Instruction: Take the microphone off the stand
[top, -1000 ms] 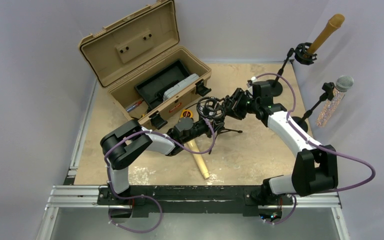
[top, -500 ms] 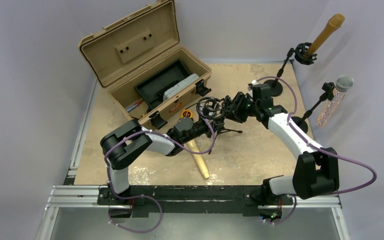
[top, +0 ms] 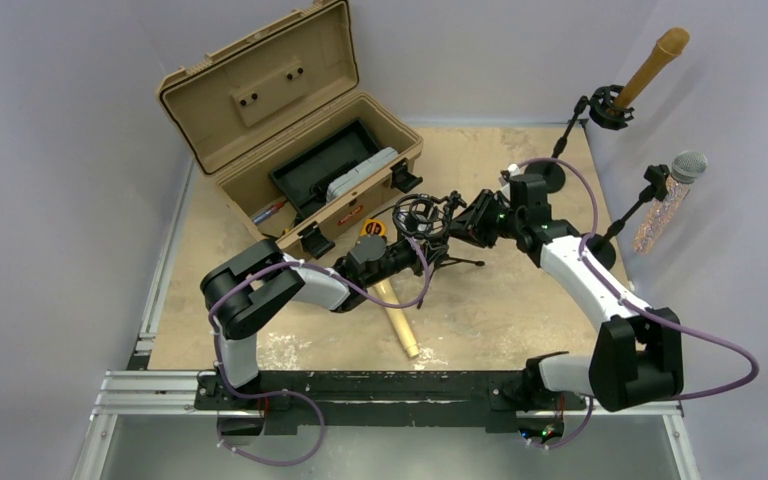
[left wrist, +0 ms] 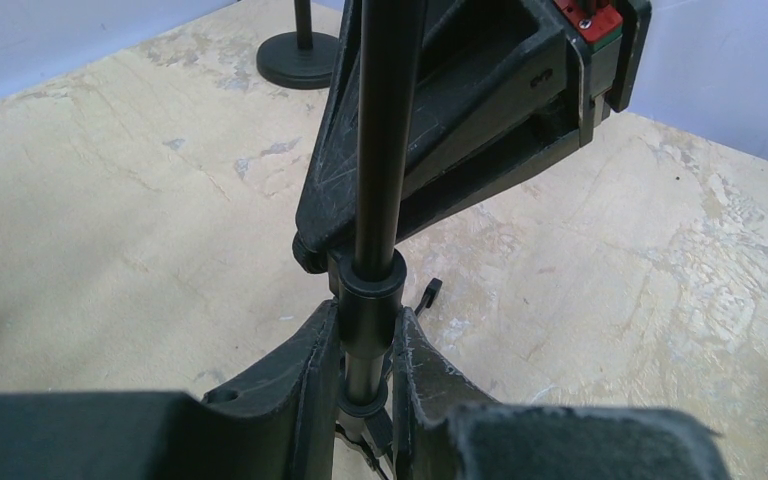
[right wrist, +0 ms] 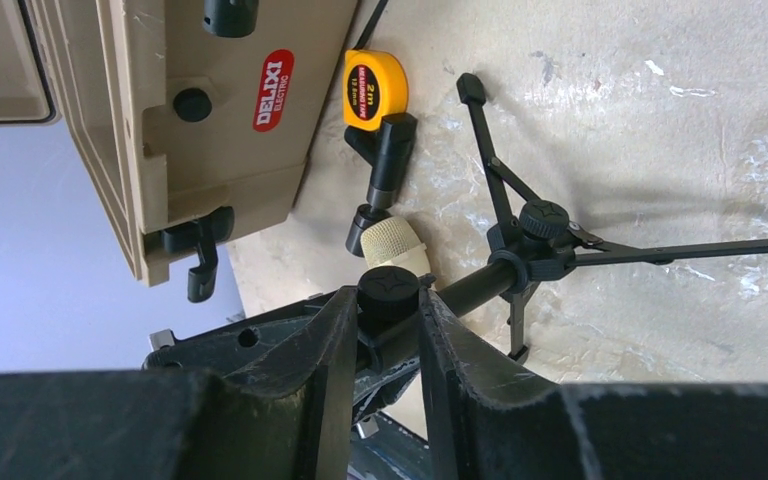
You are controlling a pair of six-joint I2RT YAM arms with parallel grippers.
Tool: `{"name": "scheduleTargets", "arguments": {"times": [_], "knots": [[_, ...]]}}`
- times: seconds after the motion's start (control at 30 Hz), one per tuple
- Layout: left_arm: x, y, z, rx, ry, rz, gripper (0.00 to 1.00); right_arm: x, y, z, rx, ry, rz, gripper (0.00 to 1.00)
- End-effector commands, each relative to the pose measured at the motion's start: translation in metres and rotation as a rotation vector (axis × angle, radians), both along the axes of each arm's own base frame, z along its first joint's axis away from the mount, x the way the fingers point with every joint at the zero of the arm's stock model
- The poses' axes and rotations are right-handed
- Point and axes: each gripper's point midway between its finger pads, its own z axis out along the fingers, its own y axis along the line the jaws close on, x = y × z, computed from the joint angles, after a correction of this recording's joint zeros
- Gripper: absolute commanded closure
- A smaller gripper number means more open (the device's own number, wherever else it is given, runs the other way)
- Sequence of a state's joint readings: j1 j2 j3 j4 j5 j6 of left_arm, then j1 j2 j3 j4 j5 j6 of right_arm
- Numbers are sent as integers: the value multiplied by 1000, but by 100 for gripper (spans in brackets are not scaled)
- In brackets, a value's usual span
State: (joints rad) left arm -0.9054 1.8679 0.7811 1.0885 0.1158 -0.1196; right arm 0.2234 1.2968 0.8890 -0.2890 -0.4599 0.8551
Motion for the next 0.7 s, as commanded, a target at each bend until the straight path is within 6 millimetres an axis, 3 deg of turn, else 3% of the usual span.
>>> {"name": "scheduleTargets", "arguments": {"times": [0.0, 0.17, 0.33, 0.4, 0.47, 0.67], "knots": [[4, 12, -33, 67, 94, 46, 100, -27, 25, 2, 107, 49, 125, 74], [4, 11, -34, 67, 98, 43, 100, -25, 27, 3, 119, 34, 127, 74], [4, 11, -34, 69, 98, 43, 100, -32, 29, -13, 135, 55, 149, 76], [4, 11, -34, 68, 97, 44, 100, -31, 31, -12, 144, 29, 161, 83], [4, 12, -34, 71, 97, 49, 100, -30, 33, -9, 163, -8, 174, 98], [4, 15, -36, 67, 103, 58, 100, -42, 45, 2, 265, -236, 329, 100]]}}
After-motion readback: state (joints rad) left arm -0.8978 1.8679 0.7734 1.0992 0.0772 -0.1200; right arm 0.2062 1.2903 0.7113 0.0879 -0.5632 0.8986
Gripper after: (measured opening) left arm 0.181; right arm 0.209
